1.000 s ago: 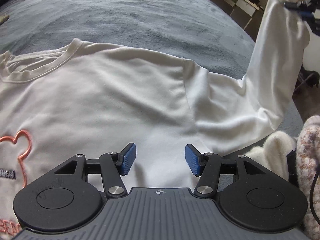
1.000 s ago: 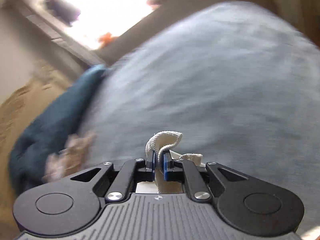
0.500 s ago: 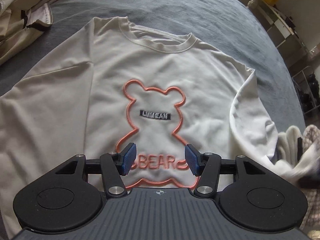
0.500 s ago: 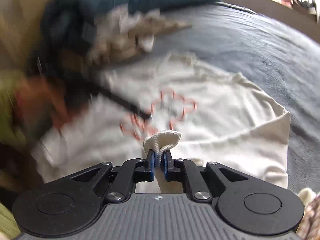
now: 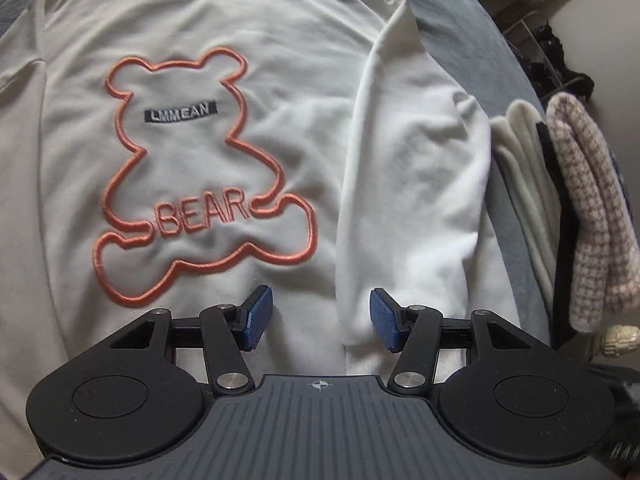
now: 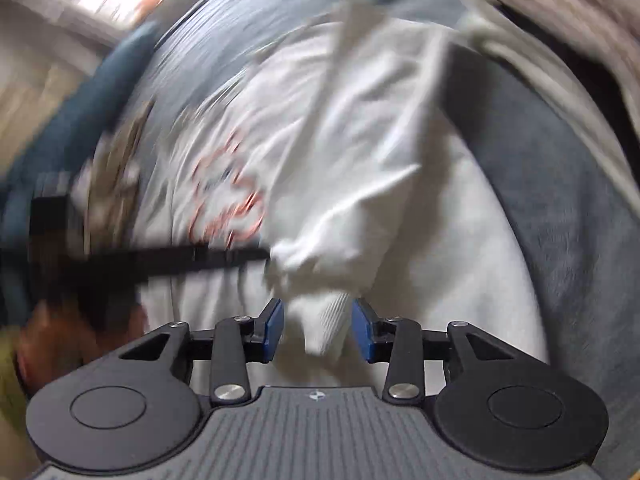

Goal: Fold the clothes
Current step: 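Grasp the cuff with the left gripper beside the right gripper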

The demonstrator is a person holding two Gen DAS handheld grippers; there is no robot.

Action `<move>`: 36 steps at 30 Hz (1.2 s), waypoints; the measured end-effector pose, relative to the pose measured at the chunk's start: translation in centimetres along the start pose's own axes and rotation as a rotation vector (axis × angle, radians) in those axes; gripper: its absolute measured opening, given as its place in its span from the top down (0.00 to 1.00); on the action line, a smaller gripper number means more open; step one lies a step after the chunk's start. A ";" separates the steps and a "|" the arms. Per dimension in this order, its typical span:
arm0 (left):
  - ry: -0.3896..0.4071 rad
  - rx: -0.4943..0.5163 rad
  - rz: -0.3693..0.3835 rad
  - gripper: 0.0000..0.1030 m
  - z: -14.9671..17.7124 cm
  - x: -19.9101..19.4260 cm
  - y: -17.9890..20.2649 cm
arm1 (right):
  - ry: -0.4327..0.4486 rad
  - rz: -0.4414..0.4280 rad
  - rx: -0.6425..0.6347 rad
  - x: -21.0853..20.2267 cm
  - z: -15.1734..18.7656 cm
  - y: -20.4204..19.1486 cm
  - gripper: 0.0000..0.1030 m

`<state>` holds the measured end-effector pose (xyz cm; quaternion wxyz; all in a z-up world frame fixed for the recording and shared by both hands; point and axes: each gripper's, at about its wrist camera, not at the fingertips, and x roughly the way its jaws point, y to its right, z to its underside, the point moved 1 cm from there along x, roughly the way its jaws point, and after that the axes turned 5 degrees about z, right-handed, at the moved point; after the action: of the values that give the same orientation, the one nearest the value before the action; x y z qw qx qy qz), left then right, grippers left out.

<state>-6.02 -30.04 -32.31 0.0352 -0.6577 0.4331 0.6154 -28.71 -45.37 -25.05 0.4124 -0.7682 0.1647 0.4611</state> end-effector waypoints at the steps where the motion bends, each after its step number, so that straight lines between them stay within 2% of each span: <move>1: -0.007 0.029 -0.010 0.48 0.3 0.2 0.3 | 0.008 -0.009 0.061 0.8 -0.3 0.6 0.60; 5: -0.017 0.139 -0.028 0.49 1.4 0.2 1.5 | -0.019 -0.002 0.187 4.3 0.7 2.4 0.60; 9: 0.014 0.153 0.028 0.49 1.5 -0.8 1.8 | -0.003 -0.024 0.245 5.1 1.7 3.2 0.60; 12: -0.032 0.168 0.056 0.49 1.5 -0.1 2.3 | -0.003 -0.071 0.272 5.7 2.0 3.6 0.66; 14: -0.068 0.189 0.046 0.51 1.9 1.1 2.8 | -0.012 -0.076 0.244 5.9 2.1 3.4 0.81; 17: -0.065 0.207 0.013 0.65 2.6 1.6 3.1 | 0.001 -0.061 0.189 5.3 2.3 2.9 0.91; 18: -0.054 0.200 0.016 0.75 2.7 1.3 3.1 | 0.009 -0.054 0.168 4.9 2.3 2.6 0.91; 21: -0.032 0.167 0.022 0.91 3.3 0.7 3.3 | 0.033 -0.014 0.084 3.6 2.6 1.5 0.92; 23: -0.039 0.141 0.019 0.96 3.9 0.4 3.6 | 0.046 0.015 0.033 2.6 2.9 1.0 0.92; 30: -0.069 0.077 0.052 1.00 6.3 -0.3 5.9 | 0.063 0.123 -0.119 -0.8 4.4 0.7 0.92; 36: -0.121 0.092 0.104 1.00 8.2 0.5 8.7 | 0.045 0.197 -0.199 -2.6 6.0 1.2 0.92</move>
<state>-17.80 -31.00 -30.48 0.0593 -0.5935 0.4915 0.6346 -34.25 -41.75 -24.84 0.2831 -0.7955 0.2022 0.4961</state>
